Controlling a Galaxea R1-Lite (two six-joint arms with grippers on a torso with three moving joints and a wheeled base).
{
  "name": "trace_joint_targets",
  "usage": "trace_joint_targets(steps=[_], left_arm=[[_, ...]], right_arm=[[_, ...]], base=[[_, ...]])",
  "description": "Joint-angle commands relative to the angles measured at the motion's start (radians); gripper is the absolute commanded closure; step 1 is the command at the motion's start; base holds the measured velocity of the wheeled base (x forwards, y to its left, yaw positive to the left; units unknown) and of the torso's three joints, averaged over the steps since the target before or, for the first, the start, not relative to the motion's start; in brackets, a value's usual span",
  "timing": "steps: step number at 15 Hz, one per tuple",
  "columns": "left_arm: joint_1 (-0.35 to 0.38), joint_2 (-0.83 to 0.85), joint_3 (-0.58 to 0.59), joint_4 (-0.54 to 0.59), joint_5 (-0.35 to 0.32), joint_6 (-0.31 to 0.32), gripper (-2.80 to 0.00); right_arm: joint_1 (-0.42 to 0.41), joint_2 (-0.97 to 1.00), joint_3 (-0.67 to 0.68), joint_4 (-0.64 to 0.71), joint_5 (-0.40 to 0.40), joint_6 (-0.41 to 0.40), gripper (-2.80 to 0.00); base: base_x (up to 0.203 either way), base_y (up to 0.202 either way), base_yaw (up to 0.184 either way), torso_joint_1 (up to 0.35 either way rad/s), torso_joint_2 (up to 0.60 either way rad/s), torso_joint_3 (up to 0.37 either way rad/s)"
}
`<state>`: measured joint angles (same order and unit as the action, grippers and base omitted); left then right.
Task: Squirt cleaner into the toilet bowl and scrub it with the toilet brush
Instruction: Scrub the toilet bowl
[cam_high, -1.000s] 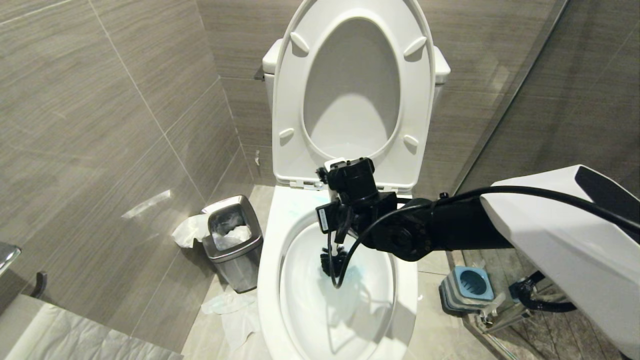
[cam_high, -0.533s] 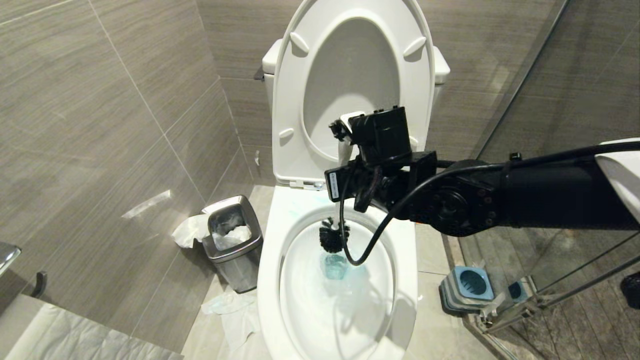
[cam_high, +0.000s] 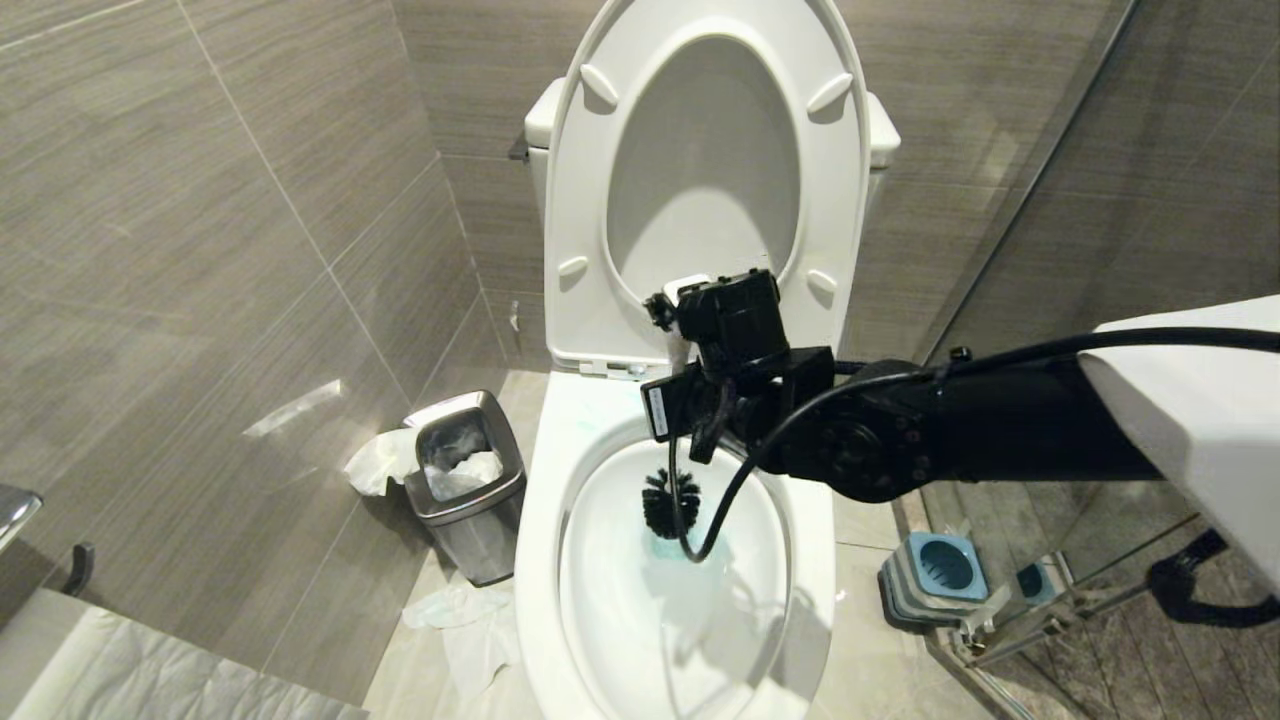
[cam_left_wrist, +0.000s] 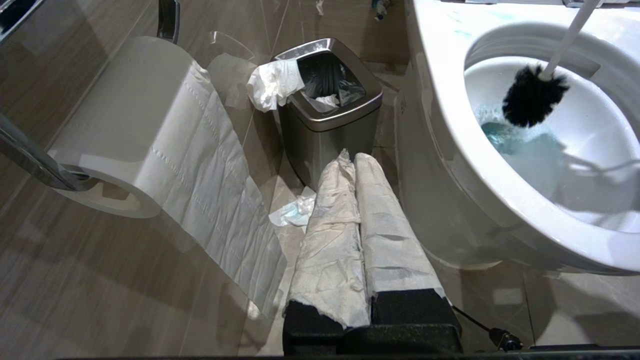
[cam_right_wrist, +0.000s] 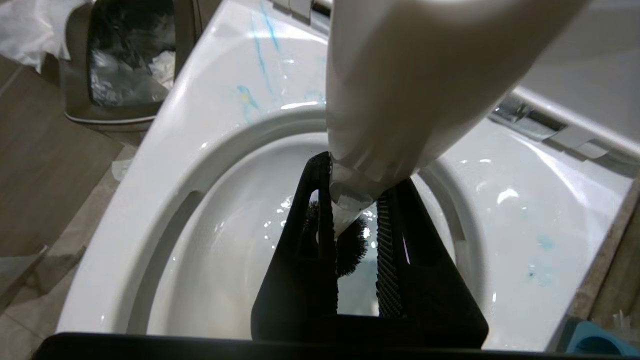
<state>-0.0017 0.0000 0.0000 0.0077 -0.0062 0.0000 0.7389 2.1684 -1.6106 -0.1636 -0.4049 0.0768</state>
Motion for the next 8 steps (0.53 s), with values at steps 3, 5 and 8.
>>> trace_joint_targets(steps=[3, 5, 8], left_arm=[[0.000, 0.000, 0.002, 0.000, 0.000, 0.000, 0.00], [0.000, 0.000, 0.002, 0.000, 0.000, 0.000, 0.00], [0.000, 0.000, 0.002, 0.000, 0.000, 0.000, 0.00]], right_arm=[[0.000, 0.123, -0.003, -0.040, -0.009, 0.004, 0.00], [0.000, 0.129, 0.000, -0.043, -0.023, 0.010, 0.00], [0.000, 0.074, 0.000, -0.048, -0.023, 0.009, 0.00]], base=[[0.000, 0.000, 0.000, 0.000, 0.00, 0.000], [0.000, 0.000, 0.000, 0.000, 0.00, 0.000], [0.000, 0.000, 0.000, 0.000, 0.00, 0.000]])
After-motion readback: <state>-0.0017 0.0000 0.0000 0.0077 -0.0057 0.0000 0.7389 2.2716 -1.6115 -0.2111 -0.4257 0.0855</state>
